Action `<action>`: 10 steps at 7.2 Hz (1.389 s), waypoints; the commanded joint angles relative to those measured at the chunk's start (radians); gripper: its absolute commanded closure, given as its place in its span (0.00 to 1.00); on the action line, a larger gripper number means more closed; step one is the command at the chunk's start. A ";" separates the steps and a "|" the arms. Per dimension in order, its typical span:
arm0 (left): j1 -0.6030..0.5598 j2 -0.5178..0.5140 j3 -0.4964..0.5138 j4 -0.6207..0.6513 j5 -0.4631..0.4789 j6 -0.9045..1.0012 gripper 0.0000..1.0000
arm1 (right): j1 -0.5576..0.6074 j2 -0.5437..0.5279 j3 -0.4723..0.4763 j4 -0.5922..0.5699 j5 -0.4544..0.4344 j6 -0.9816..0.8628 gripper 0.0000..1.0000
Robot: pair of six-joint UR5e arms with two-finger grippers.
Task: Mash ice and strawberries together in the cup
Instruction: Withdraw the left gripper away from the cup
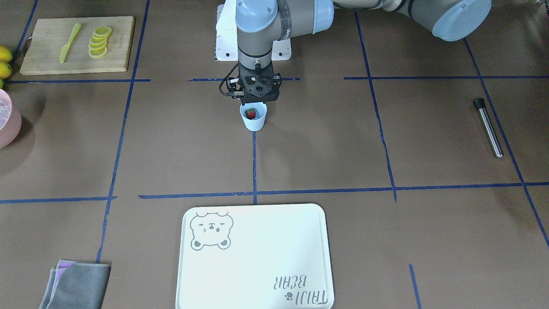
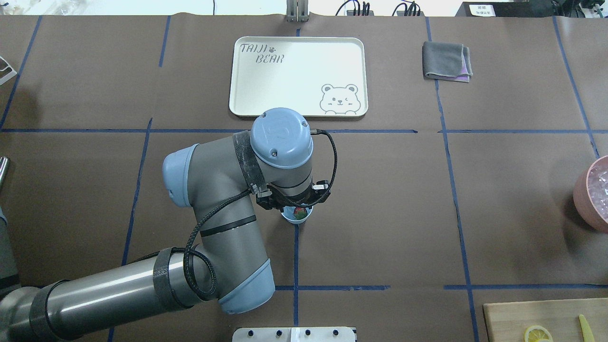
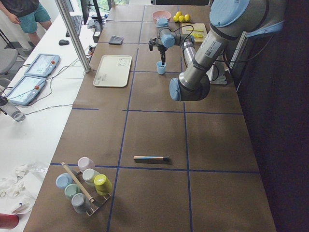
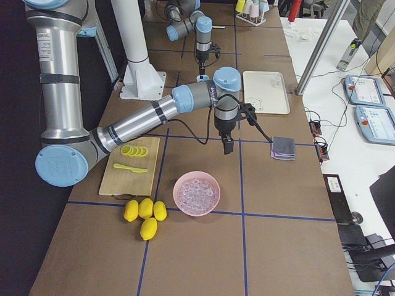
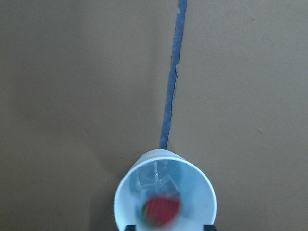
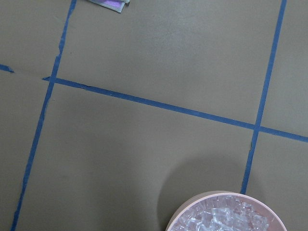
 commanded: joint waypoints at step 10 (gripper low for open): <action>-0.453 0.497 -0.364 0.177 -0.148 0.682 0.00 | 0.236 -0.036 -0.400 0.235 0.157 -0.292 0.01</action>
